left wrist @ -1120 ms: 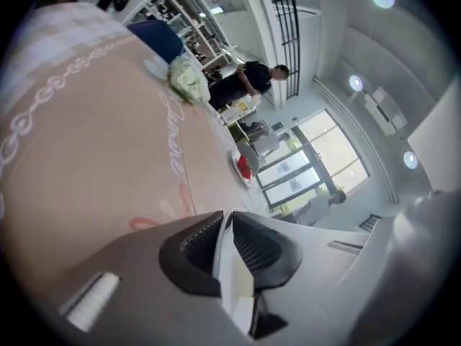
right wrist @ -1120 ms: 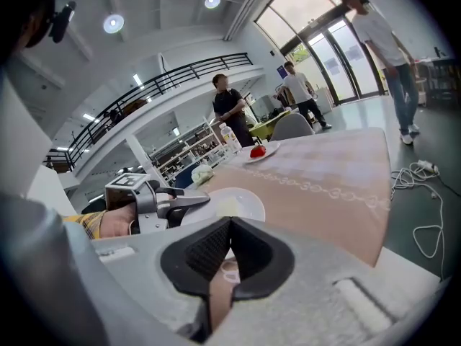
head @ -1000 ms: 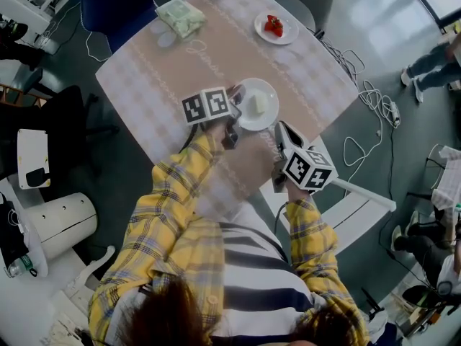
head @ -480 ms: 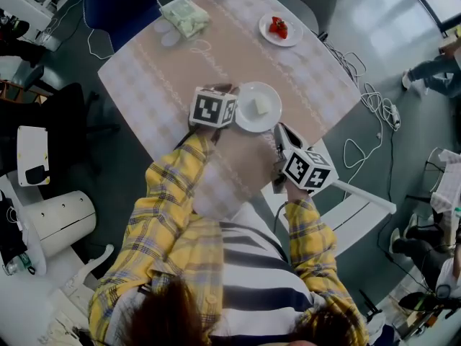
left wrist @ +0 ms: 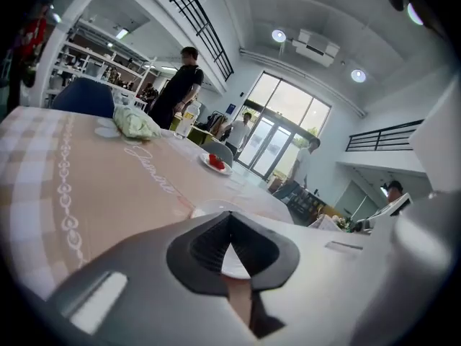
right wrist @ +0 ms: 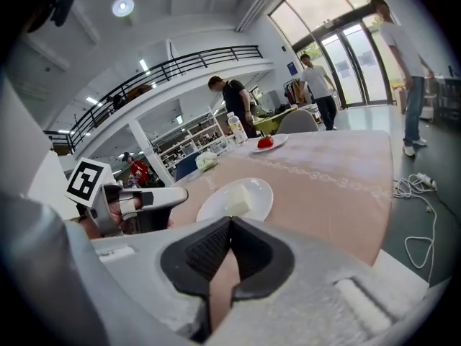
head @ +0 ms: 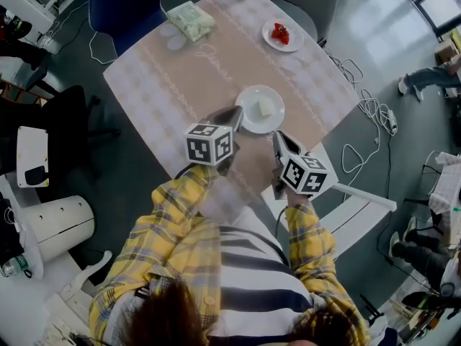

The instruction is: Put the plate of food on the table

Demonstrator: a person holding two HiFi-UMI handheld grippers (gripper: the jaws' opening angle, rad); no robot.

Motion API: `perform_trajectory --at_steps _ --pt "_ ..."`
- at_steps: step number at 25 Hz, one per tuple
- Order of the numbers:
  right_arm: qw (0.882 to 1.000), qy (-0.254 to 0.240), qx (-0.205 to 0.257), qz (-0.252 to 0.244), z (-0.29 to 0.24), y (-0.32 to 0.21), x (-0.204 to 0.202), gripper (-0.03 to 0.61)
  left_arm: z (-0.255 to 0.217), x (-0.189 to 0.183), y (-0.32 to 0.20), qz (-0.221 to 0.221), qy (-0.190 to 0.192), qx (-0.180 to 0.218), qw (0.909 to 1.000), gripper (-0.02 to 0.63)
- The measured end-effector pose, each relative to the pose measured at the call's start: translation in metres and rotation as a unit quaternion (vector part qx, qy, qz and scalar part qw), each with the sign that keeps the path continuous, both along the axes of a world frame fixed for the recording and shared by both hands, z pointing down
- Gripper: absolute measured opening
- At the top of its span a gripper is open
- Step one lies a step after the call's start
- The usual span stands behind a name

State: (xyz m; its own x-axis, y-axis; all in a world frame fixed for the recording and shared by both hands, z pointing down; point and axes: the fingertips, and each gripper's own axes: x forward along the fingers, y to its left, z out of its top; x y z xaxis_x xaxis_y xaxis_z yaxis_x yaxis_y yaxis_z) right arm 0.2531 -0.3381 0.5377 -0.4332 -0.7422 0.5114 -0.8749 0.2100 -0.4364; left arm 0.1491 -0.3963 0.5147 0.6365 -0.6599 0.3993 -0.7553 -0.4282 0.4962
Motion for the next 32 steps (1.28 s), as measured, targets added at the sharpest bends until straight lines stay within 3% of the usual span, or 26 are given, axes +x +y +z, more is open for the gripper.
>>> perform_trajectory --at_steps 5,13,32 --pt "1.000 0.001 0.006 0.013 -0.004 0.019 -0.002 -0.002 -0.011 0.009 0.039 0.036 0.019 0.007 0.9992 0.002" --pt "0.999 0.020 0.035 0.032 -0.021 0.054 -0.028 -0.002 -0.027 -0.024 0.086 0.042 0.044 0.015 0.9980 0.002" --pt "0.995 0.012 0.061 0.074 -0.045 0.168 -0.088 -0.002 -0.043 -0.078 0.212 0.098 0.046 0.011 0.9941 0.002"
